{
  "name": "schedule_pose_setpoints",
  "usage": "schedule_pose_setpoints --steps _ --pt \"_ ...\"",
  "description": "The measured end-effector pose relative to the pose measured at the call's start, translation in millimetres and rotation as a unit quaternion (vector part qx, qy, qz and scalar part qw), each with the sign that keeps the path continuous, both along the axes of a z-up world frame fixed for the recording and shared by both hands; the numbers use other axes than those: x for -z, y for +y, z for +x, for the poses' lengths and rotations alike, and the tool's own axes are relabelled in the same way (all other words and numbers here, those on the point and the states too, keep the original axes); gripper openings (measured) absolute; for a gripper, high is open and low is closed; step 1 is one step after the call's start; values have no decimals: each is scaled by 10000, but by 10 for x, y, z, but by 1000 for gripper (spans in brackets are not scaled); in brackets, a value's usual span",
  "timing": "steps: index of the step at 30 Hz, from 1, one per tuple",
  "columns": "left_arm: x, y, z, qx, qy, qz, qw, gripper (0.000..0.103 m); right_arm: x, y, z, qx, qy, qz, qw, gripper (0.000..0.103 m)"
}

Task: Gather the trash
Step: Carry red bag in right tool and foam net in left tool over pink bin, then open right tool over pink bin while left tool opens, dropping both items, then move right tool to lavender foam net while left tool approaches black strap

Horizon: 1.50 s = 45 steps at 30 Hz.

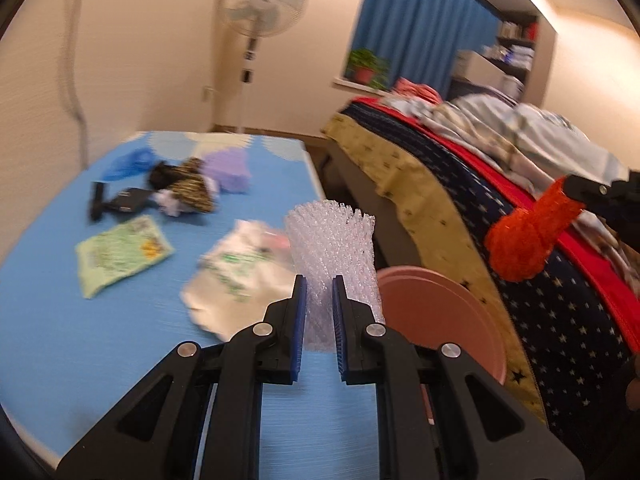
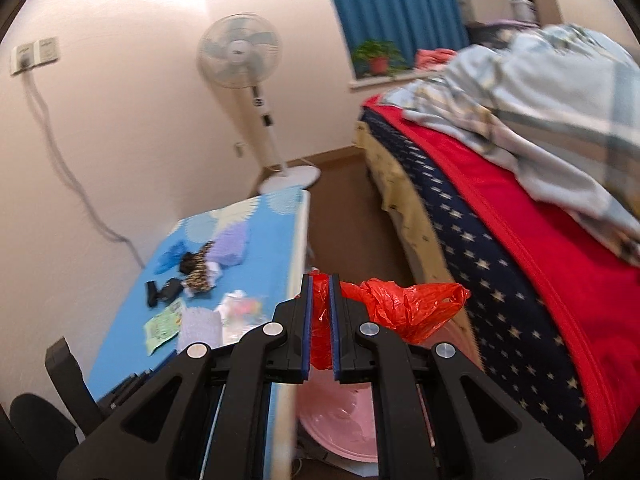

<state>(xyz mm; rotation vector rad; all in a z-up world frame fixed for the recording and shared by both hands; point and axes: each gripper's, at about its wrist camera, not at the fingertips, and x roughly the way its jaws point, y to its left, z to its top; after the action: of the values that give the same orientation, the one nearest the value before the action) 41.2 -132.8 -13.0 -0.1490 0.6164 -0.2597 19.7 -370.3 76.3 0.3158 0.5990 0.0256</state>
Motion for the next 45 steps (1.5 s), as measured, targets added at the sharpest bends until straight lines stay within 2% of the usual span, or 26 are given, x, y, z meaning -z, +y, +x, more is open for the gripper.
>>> schedule_pose_setpoints --steps 4,15,18,20,24,31,40,45 --pt "102 -340 -1 348 41 120 9993 13 82 -71 23 223 94 29 9997 8" --pt "214 -640 62 824 235 11 9963 14 127 7 7 344 175 -313 9988 9" --pt "242 -670 74 884 293 3 9957 20 125 -29 -3 468 181 -327 9982 14" --pt "252 -675 72 895 324 1 9955 31 127 -55 -7 545 199 -311 9978 19" --pt "244 -646 62 878 313 8 9956 32 120 -84 -21 649 187 -293 9973 37" --pt "213 -571 43 818 292 -27 9962 32 94 -64 -53 653 137 -333 9972 38" --pt "10 -381 -5 648 160 -122 9977 31 -9 7 -106 570 -40 -382 9976 38" --pt "-324 -195 -44 579 -41 -169 9982 31 -157 127 -103 314 -222 -335 9987 38"
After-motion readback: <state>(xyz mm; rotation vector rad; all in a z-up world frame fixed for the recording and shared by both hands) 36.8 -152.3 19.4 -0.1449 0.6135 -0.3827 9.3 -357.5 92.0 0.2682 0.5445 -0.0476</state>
